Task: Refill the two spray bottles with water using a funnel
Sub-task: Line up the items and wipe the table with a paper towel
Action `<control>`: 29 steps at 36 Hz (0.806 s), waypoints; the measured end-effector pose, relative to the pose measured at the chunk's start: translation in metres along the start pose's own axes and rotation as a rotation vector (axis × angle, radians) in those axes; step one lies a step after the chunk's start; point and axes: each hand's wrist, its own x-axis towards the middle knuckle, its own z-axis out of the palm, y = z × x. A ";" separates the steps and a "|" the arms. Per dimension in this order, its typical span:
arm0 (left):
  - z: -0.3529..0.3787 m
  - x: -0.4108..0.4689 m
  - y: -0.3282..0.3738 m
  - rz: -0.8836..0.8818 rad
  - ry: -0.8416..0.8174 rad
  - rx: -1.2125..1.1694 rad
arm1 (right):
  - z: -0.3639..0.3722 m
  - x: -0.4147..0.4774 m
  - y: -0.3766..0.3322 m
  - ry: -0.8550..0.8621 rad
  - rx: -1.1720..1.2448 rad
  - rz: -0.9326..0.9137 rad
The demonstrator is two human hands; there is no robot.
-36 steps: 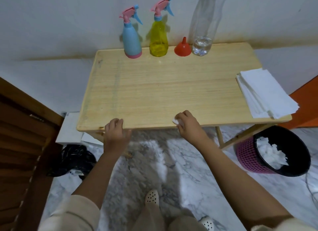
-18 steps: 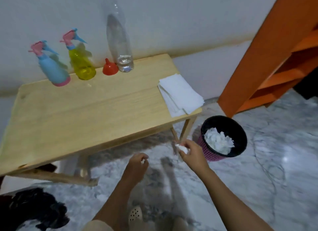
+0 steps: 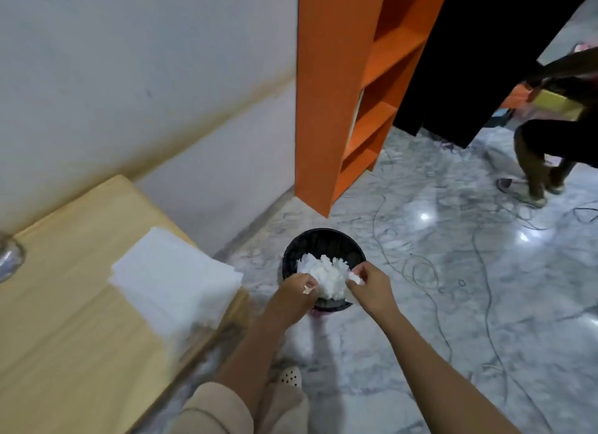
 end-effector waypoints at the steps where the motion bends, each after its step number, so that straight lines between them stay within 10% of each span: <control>1: -0.006 0.016 0.003 0.012 -0.011 0.027 | 0.000 0.013 -0.004 0.010 0.010 0.012; 29: -0.059 0.177 0.033 0.001 -0.064 0.196 | -0.020 0.137 -0.017 0.022 0.014 0.129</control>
